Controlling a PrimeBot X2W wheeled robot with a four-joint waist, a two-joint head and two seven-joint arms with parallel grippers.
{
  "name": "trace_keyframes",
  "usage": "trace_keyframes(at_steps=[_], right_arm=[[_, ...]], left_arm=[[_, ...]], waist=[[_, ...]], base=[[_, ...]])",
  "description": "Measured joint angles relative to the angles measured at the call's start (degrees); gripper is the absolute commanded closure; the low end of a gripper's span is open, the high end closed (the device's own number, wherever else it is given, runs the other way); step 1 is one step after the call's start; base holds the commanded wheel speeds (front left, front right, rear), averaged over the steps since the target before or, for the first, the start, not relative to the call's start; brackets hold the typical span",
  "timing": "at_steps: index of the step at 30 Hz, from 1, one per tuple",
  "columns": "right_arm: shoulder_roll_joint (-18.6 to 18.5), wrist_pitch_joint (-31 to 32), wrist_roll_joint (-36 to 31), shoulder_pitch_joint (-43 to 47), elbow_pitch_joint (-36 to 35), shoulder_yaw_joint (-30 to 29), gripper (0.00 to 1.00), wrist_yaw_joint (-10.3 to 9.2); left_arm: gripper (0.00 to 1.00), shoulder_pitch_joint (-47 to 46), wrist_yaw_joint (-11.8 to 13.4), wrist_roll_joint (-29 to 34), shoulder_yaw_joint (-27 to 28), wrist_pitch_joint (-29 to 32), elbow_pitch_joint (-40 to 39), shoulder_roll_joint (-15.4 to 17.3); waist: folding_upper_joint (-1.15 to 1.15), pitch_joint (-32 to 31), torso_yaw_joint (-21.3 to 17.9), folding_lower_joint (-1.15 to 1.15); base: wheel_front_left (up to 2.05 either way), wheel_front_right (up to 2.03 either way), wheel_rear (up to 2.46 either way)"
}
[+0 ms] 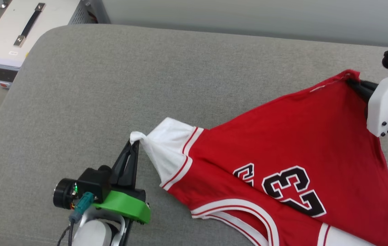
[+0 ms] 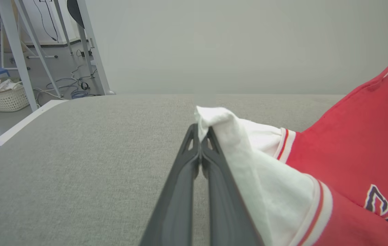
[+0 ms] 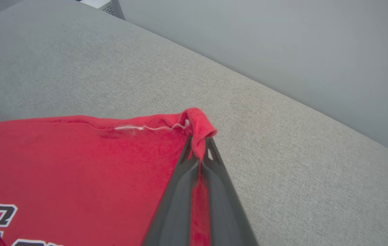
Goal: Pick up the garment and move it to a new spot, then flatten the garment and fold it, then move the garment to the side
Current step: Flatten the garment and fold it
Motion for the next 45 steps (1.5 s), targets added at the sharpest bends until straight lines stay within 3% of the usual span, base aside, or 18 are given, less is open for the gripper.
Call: trace_keyframes(at_steps=[9,20,26,33,39,45], right_arm=[[0.2,-6.3,-0.3,0.9,-4.5,-6.3,1.0,0.0],[2.9,-7.2,-5.2,-2.9,-10.1,-17.8,1.0,0.0],[5.5,-4.7,-8.6,-8.4,-11.7,-23.2,1.0,0.0],[8.4,-1.6,-13.8,-20.9,-10.1,-26.6,1.0,0.0],[10.7,-0.3,-18.3,-34.9,-3.0,-26.6,1.0,0.0],[12.1,-3.0,-21.2,-47.7,5.9,-25.3,1.0,0.0]], left_arm=[[1.0,-10.7,-2.4,-0.1,0.5,3.5,-6.0,3.6],[1.0,-35.6,-4.3,-0.6,0.1,8.4,-8.3,5.4],[1.0,-48.3,-5.0,-1.5,-0.8,9.6,-4.2,6.1],[1.0,-64.7,-5.2,-3.6,-1.3,9.8,3.8,8.4],[1.0,-79.7,-5.5,-3.7,-3.6,9.4,12.5,9.5],[1.0,-92.4,-5.5,-4.9,-5.7,7.4,21.5,9.6]], waist=[[0.0,-4.3,-3.8,0.0],[0.0,-4.5,-7.2,0.0],[0.0,-0.9,-7.7,0.0],[0.0,5.8,-8.1,0.0],[0.0,12.8,-8.3,0.01],[0.0,18.9,-8.2,0.01]], base=[[0.0,0.0,0.0],[0.0,0.0,0.0],[0.0,0.0,0.0],[0.0,0.0,0.0],[0.0,0.0,0.0],[0.0,0.0,0.0]])
